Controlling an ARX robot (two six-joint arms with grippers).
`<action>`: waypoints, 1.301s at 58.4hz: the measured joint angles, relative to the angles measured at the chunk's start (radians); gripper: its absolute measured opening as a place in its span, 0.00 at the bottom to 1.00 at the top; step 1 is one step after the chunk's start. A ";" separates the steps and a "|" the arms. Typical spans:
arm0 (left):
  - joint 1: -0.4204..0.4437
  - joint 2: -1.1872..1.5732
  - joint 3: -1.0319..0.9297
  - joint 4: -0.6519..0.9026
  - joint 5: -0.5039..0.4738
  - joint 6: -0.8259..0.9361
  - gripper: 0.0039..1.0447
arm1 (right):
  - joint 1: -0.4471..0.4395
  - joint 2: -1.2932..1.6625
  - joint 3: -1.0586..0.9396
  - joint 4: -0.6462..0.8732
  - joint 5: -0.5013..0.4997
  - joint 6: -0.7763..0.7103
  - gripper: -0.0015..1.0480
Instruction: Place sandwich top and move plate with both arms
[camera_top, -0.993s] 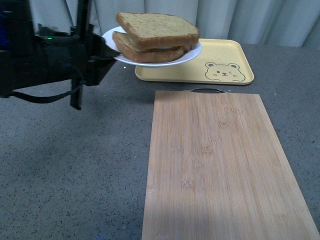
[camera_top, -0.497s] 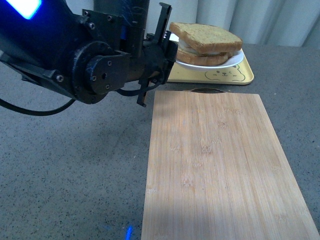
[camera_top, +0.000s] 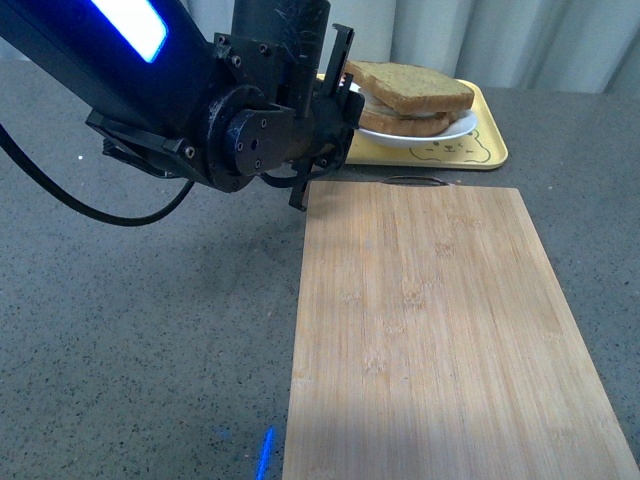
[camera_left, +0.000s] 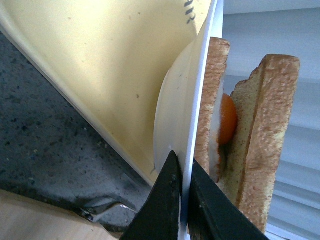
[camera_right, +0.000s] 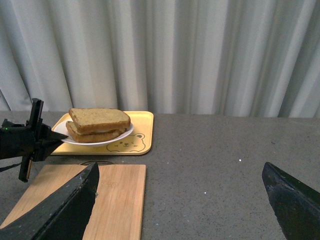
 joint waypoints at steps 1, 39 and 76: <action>0.000 0.003 0.004 -0.003 0.000 0.000 0.03 | 0.000 0.000 0.000 0.000 0.000 0.000 0.91; 0.009 -0.172 -0.206 0.014 -0.046 0.213 0.70 | 0.000 0.000 0.000 0.000 0.000 0.000 0.91; 0.216 -0.791 -1.115 0.695 -0.221 1.421 0.03 | 0.000 0.000 0.000 0.000 0.000 0.000 0.91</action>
